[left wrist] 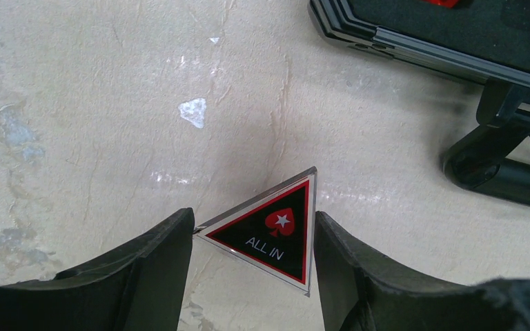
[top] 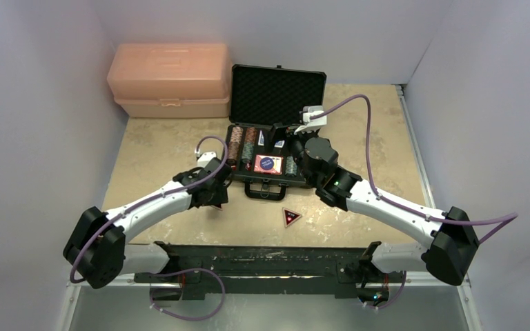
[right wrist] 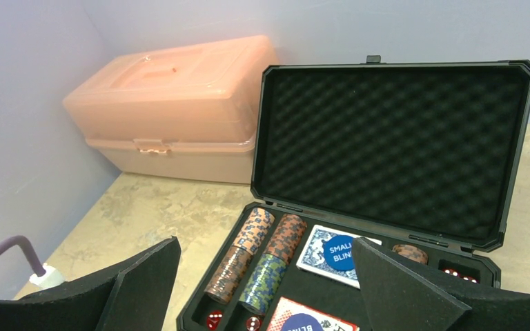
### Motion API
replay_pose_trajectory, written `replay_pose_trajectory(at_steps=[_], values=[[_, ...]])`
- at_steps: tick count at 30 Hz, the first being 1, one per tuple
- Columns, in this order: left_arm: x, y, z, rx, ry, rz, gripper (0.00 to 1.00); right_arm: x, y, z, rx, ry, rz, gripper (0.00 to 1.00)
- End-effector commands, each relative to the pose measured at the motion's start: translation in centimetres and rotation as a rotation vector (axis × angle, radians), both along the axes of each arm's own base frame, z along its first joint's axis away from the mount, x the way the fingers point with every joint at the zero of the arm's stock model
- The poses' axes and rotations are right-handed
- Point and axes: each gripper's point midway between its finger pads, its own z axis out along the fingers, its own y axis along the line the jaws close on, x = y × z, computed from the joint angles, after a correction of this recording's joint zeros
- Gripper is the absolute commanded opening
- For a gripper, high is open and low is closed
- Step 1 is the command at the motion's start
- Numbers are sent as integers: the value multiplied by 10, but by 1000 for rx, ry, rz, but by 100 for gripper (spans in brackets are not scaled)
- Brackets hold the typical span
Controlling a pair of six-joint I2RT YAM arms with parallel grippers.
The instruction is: Pack up texas hold em set
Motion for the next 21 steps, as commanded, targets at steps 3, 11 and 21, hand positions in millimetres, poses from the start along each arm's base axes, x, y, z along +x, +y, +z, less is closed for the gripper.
replay_pose_trajectory(at_steps=[3,11,21], values=[[8,-3,32,-34,-70,-12,0,-1,-3,14,29,-38,-14,99],[26,-16,61,-62,-151,-71,0,1,-9,15,27,-38,-45,99],[64,-54,103,-98,-231,-218,0,4,-24,17,23,-31,-122,99]])
